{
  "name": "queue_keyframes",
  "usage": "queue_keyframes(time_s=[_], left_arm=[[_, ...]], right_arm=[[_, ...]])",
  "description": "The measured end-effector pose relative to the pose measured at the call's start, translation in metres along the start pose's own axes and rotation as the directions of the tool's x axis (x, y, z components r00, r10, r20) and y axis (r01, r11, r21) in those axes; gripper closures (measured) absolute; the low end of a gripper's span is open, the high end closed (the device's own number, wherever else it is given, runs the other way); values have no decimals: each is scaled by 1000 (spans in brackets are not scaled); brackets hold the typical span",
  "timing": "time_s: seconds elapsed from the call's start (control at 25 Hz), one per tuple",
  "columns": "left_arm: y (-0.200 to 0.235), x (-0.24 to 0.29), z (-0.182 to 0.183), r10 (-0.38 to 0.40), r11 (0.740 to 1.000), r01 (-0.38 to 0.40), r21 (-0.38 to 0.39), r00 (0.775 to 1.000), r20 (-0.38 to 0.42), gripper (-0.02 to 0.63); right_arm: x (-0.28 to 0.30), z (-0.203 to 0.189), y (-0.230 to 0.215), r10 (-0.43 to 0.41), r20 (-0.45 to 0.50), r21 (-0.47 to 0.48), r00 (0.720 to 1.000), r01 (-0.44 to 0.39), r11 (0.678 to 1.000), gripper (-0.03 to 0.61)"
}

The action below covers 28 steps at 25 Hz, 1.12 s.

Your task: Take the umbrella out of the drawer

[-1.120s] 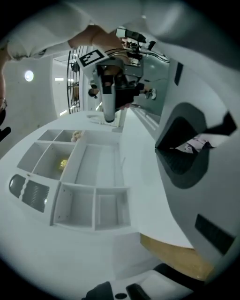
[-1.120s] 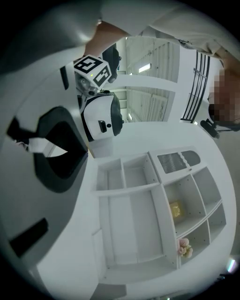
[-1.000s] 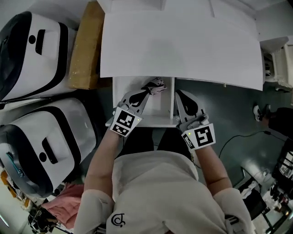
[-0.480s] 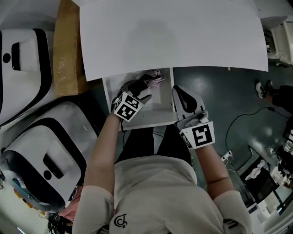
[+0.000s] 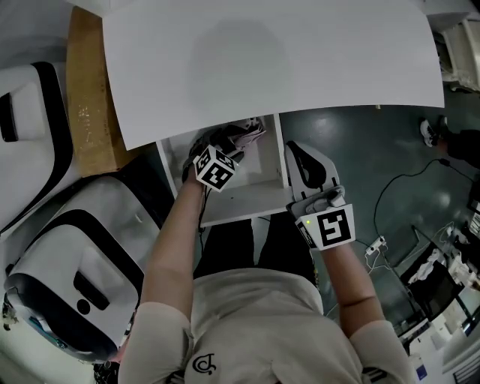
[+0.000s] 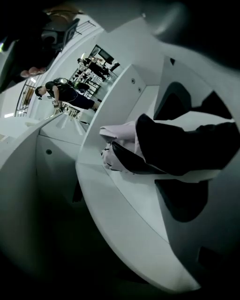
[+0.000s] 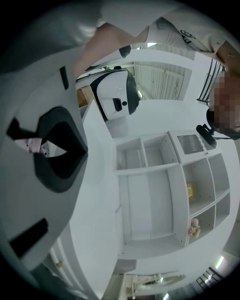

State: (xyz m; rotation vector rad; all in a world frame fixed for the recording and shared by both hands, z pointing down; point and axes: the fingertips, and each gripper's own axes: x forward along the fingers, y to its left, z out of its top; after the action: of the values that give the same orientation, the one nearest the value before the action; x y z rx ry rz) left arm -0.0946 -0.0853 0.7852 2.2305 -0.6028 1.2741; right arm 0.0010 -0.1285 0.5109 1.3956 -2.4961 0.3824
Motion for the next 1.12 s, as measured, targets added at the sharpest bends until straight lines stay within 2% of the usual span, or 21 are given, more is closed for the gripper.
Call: queue_keyframes(time_s=[0.28,0.4,0.48,0.6,0.76,1.0,1.12], left_arm=[[9,16,6,79,997,-80,19,997,15,219],[13,14,7,133,991,-134,22,989,62,256],[13,13,7,140,989,-143,21,986,93,276],[12,13,8,141,989,-143,24,986,85,336],[12,12,7,141,990,-141,10,989,38,379],[3,10,-2,72,997,-73,-10,997,-41,399],[-6,5,0,49,999,-50,-18,997,-53,400]], right_arm=[[-5,-12,-19,-59,-16,33,998,59,998,572],[-6,-14,-22,-75,-17,43,997,75,996,572],[-7,-15,-23,-84,-19,46,996,85,995,572],[-10,-13,-23,-96,-14,45,995,96,994,572],[-15,-13,-22,-102,-14,50,995,102,993,572],[-23,-12,-17,-105,-22,39,994,106,994,572],[-27,-5,-15,-99,-13,26,995,99,995,572]])
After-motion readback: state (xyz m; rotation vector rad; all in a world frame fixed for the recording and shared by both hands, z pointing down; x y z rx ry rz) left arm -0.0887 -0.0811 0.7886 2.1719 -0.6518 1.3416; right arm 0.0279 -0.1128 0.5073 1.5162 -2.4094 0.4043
